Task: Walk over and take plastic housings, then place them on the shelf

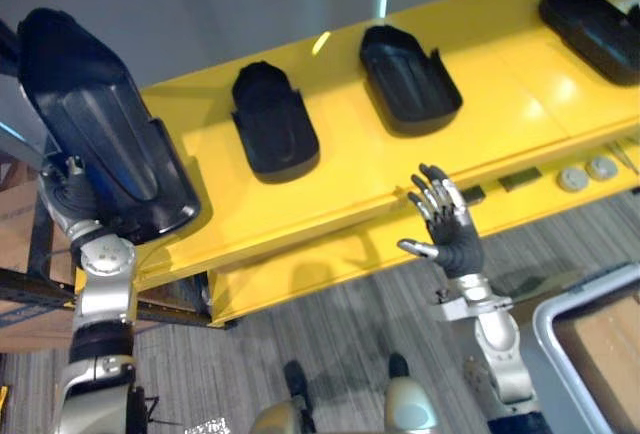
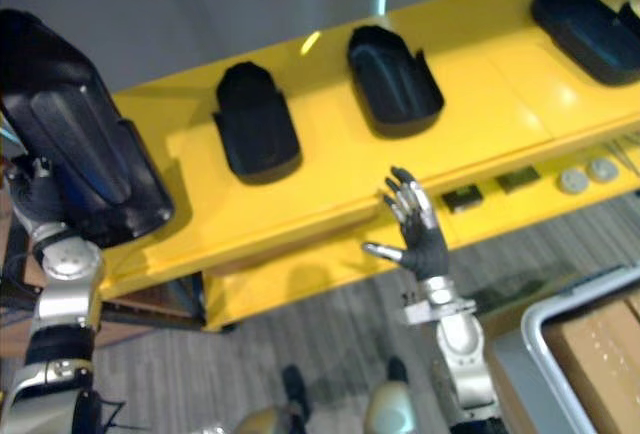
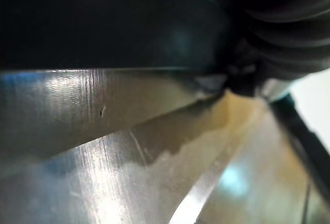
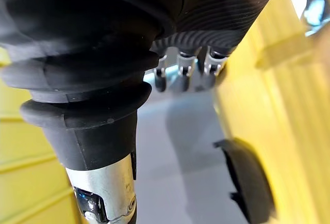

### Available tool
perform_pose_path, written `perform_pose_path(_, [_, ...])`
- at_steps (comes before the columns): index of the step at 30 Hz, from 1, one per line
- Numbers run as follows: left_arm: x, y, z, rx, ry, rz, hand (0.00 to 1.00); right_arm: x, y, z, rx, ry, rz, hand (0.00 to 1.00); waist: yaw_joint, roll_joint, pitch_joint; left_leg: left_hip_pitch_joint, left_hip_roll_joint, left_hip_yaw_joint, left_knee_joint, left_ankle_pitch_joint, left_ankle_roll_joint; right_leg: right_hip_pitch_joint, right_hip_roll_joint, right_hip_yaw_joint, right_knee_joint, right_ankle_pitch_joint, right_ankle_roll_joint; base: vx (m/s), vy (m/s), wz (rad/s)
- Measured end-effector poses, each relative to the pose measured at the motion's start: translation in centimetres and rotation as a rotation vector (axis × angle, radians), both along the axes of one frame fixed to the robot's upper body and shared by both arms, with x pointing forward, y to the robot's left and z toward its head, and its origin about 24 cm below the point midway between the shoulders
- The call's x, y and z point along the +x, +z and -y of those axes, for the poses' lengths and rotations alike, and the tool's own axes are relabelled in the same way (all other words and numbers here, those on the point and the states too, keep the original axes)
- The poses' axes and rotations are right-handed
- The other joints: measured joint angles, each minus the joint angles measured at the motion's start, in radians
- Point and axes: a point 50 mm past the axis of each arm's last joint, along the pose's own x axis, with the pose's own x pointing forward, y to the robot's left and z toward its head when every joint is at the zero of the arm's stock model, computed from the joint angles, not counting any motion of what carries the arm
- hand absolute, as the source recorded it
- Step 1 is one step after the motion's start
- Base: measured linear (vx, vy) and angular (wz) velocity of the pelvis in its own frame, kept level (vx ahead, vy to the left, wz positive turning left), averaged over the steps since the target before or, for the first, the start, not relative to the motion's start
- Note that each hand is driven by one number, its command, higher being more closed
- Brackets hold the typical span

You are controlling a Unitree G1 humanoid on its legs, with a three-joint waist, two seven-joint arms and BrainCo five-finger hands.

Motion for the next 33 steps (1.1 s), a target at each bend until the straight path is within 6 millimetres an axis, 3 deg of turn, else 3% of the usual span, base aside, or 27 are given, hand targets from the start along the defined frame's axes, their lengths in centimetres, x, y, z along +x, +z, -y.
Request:
perform_pose_path(8, [-0.1,0.7,-2.9,-0.1,0.033,-0.105,1.0,-1.3,0.8,-1.5,0.019,0.074,0.024,0.0,-0.015,0.013,0.023,-0.016,0.0,0.017,0.0,0.005,0.001,-0.048,-0.002,0.021,0.054,-0.018,0.001,0.01,-0.008,-0.03])
perform_pose_path(15, [-0.9,2.1,-5.0,-0.081,0.023,-0.162,1.0,-2.1,-0.5,-1.4,0.002,0.063,-0.057,0.0,0.004,0.031,0.04,-0.033,-0.003,0.016,0.0,0.005,0.001,-0.072,-0.012,0.017,0.072,-0.027,0.0,0.01,-0.002,0.02])
perform_pose_path(23, [-1.2,1.8,-5.9,-0.1,-0.044,-0.274,1.0,-2.6,-1.2,-1.2,0.001,0.052,-0.092,0.0,0.01,0.033,0.042,-0.042,-0.012,0.011,0.0,0.005,0.001,-0.08,-0.016,0.012,0.083,-0.037,0.001,0.01,-0.002,0.02])
perform_pose_path(27, [-1.3,2.3,-6.4,-0.087,-0.089,-0.32,1.0,-2.7,-1.3,-1.0,-0.012,0.05,-0.1,0.0,0.01,0.034,0.086,-0.054,-0.017,0.007,0.001,0.008,0.006,-0.094,-0.022,0.01,0.096,-0.043,0.006,-0.01,-0.013,0.06])
perform_pose_path(33, [-1.0,0.6,-6.4,-0.12,-0.15,-0.448,1.0,-2.7,-1.4,-0.6,-0.03,0.034,-0.111,0.0,0.029,0.034,0.096,-0.07,-0.025,0.001,0.001,0.011,0.009,-0.118,-0.032,0.008,0.128,-0.061,0.004,0.05,-0.018,0.08])
